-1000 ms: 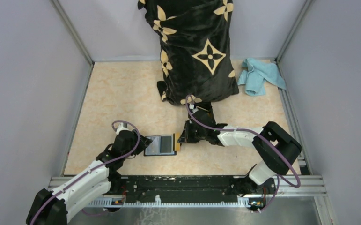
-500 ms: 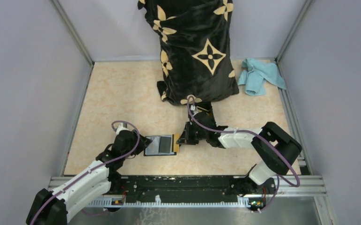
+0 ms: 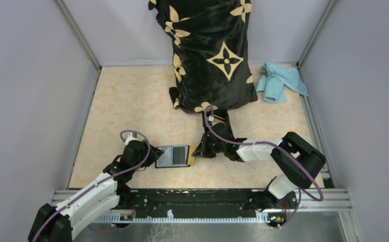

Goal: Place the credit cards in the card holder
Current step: Turn over the card slot in the card holder.

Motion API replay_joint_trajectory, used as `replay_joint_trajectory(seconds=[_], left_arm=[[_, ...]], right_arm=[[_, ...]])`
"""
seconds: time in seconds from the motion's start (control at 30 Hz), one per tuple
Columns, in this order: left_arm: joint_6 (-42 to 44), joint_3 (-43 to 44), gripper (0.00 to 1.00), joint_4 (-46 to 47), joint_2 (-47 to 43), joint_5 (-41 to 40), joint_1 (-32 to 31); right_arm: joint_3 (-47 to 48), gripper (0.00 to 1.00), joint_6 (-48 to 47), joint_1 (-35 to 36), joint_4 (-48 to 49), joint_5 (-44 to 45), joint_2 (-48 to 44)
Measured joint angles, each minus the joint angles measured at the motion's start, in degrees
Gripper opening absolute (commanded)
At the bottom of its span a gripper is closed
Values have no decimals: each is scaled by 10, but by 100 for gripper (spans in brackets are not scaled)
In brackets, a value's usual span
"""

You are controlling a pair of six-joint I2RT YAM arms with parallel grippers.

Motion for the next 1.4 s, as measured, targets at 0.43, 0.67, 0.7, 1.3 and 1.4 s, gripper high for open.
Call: replay_joint_trajectory(seconds=[0.43, 0.67, 0.7, 1.3, 1.4], left_arm=[[0, 0, 44, 0, 2, -2, -2], [-2, 0, 44, 0, 2, -3, -3], [-2, 0, 44, 0, 3, -3, -3], [-4, 0, 44, -6, -4, -6, -7], [-4, 0, 44, -8, -4, -6, -7]], right_arm=[[-15, 0, 25, 7, 92, -16, 0], [16, 0, 13, 30, 82, -17, 1], [23, 0, 11, 33, 82, -16, 2], [61, 0, -1, 55, 75, -17, 70], [63, 0, -1, 58, 75, -18, 70]])
